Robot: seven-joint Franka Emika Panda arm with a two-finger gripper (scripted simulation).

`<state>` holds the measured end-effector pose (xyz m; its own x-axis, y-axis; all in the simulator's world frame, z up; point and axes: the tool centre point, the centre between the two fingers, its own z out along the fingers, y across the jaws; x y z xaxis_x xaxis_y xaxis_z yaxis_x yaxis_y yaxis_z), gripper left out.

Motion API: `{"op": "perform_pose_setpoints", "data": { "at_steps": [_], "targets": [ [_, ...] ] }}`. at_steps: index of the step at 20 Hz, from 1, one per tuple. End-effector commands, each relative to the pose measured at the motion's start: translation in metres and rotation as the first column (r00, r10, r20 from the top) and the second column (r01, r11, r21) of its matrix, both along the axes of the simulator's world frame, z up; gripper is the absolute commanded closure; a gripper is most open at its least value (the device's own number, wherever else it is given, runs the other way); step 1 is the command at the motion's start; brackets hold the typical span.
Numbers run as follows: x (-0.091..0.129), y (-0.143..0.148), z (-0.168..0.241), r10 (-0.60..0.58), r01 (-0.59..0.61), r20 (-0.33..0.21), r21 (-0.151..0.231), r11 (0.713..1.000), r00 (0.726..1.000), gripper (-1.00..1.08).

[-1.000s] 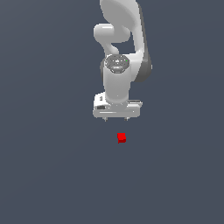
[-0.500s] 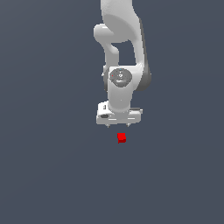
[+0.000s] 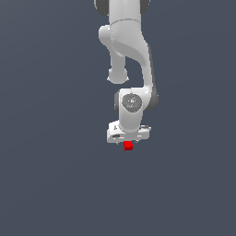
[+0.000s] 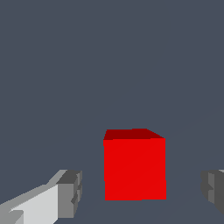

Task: Pick up the red cube and move it to a goal position.

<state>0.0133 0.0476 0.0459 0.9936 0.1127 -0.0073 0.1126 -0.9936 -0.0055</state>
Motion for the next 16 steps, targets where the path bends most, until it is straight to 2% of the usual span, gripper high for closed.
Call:
{"op": "perform_pose_setpoints", "data": {
  "at_steps": [1,9,10,16],
  "targets": [
    [0.003,0.003,-0.012,0.012,-0.012,0.005,-0.002,1.0,1.0,-0.92],
    [0.008,0.006,-0.026,0.025,-0.025,0.008,-0.005,1.0,1.0,-0.92],
    [0.008,0.006,-0.026,0.025,-0.025,0.008,-0.005,1.0,1.0,1.08],
    [0.008,0.006,-0.026,0.025,-0.025,0.008,-0.005,1.0,1.0,1.08]
  ]
}}
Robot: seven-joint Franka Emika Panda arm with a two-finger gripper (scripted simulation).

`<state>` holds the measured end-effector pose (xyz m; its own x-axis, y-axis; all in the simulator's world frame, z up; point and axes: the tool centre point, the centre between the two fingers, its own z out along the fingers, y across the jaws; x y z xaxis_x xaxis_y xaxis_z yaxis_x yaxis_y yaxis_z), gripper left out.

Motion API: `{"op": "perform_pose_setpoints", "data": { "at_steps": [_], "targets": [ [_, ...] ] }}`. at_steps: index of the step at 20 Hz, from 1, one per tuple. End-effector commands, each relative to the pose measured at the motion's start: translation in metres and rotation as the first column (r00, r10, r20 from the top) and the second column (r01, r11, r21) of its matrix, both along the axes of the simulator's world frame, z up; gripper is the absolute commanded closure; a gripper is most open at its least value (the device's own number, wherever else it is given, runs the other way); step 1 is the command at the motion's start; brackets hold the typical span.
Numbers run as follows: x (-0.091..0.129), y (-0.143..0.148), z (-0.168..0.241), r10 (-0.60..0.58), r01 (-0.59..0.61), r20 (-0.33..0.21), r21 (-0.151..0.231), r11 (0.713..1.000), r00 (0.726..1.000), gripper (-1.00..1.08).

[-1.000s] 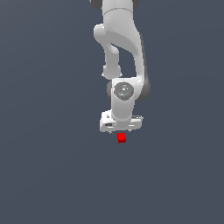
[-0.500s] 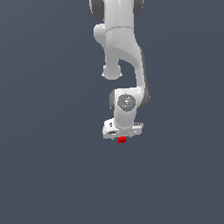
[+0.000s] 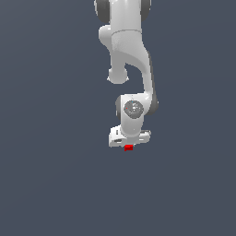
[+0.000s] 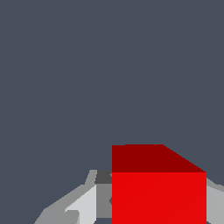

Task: Pick up the red cube and move it to a goal position.

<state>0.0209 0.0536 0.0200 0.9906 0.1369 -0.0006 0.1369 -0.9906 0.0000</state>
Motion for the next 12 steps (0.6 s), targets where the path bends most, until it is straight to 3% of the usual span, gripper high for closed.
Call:
{"op": "perform_pose_setpoints", "data": {
  "at_steps": [1,12],
  "targets": [
    [0.0003,0.0001,-0.0001,0.0,0.0,0.001,0.0,1.0,1.0,1.08],
    [-0.0095,-0.0054,0.0001,0.0,0.0,0.0,0.0,1.0,1.0,1.08]
  ]
}}
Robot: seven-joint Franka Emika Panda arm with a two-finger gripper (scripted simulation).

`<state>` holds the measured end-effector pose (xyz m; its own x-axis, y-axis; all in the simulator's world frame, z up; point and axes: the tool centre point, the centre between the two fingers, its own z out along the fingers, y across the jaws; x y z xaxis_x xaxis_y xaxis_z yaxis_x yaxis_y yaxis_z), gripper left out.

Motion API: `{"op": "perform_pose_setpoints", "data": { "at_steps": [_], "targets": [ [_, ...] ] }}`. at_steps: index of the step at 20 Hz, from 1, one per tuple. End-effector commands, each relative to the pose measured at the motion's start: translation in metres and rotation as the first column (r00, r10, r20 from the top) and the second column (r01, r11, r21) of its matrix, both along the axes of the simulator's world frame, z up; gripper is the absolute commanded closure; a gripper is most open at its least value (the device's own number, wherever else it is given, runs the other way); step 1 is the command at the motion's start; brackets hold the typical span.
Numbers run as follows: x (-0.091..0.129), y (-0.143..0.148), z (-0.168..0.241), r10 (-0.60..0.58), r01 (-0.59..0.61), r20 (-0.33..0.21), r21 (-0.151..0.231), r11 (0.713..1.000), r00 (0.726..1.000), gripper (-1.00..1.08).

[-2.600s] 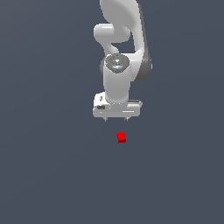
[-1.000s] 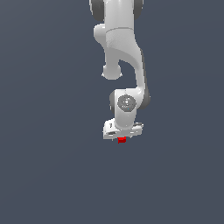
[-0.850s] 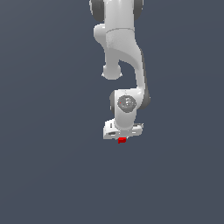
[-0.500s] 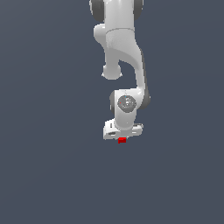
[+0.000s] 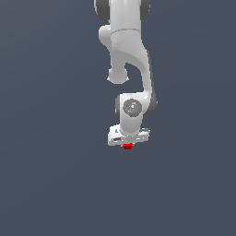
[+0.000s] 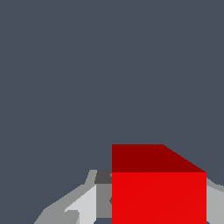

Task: Pick up the red cube and move it to a goal position.

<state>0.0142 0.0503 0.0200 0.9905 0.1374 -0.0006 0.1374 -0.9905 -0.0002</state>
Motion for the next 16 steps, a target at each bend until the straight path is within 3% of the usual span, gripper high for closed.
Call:
{"op": "perform_pose_setpoints", "data": {
  "at_steps": [1,16],
  "targets": [
    [-0.005,-0.003,0.0,-0.001,0.001,0.0,0.0,1.0,1.0,1.08],
    [-0.078,-0.045,0.001,-0.001,0.001,0.0,0.0,1.0,1.0,1.08]
  ]
}}
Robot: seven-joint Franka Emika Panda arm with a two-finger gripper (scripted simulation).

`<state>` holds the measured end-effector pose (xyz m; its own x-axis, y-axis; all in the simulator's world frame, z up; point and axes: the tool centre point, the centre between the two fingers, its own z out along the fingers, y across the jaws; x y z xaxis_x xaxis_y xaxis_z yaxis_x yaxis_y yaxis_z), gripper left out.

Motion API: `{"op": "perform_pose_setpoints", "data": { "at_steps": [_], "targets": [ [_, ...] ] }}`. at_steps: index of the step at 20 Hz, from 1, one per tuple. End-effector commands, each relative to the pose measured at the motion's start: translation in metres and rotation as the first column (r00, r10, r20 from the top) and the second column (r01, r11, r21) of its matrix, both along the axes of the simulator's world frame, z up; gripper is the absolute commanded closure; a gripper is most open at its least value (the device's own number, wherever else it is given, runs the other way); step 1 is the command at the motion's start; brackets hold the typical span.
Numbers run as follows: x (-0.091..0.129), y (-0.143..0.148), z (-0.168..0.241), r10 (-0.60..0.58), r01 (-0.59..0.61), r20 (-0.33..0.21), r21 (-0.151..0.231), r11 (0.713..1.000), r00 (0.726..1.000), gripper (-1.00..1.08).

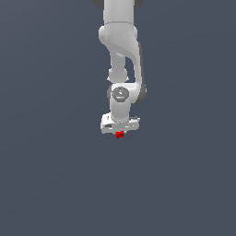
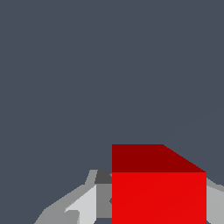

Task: Pick up the red cube and move it to a goal position.

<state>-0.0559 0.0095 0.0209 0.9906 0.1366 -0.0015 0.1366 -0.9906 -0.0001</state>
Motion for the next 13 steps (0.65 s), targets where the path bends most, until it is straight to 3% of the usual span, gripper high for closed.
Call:
{"op": "perform_pose_setpoints", "data": {
  "at_steps": [1,7,13],
  "targets": [
    [-0.013,-0.007,0.001,0.0,0.0,0.001,0.0,1.0,1.0,1.08],
    [-0.033,-0.02,0.001,0.0,0.0,0.002,0.0,1.0,1.0,1.08],
    [-0.039,-0.024,0.001,0.0,0.0,0.002,0.0,1.0,1.0,1.08]
  ]
}}
